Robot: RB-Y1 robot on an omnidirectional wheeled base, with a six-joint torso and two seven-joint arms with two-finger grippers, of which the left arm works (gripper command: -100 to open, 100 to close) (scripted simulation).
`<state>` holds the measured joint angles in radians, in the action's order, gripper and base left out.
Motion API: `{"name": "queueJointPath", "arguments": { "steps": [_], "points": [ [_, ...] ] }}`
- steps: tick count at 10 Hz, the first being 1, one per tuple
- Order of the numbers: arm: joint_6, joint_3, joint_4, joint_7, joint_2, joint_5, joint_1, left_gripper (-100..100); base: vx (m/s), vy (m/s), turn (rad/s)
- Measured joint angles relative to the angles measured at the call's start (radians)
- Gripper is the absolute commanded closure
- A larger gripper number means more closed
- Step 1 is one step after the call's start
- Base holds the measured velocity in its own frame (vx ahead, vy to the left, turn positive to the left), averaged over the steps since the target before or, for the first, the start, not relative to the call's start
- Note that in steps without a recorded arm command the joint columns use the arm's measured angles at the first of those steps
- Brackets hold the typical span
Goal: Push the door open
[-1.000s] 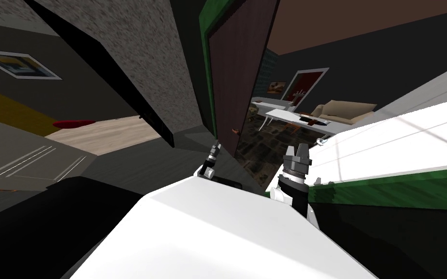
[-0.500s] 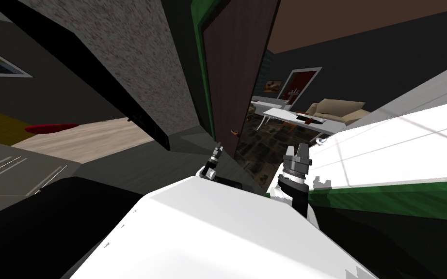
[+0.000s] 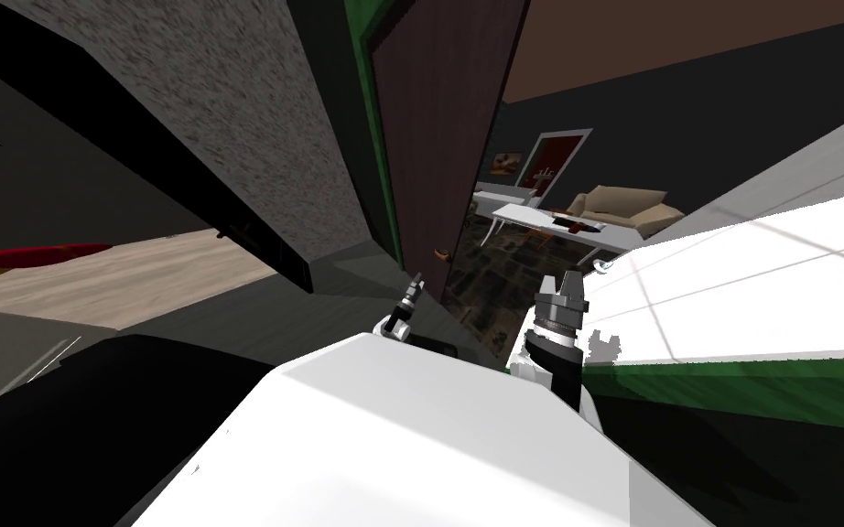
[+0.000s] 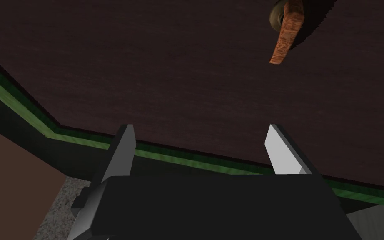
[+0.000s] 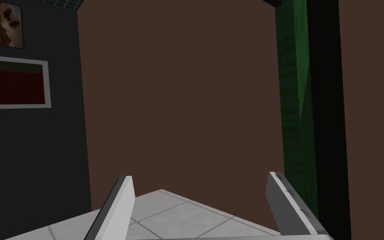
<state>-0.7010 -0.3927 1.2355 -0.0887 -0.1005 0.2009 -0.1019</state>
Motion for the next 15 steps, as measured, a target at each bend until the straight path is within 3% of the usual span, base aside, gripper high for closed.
{"name": "queueJointPath", "arguments": {
  "steps": [8,15],
  "points": [
    [-0.026,-0.065,-0.179,-0.025,0.022,0.024,0.066,-100,0.110,0.081,-0.086],
    [-0.041,-0.112,-0.302,-0.044,0.046,0.042,0.114,-100,0.091,0.077,-0.068]
  ]
}}
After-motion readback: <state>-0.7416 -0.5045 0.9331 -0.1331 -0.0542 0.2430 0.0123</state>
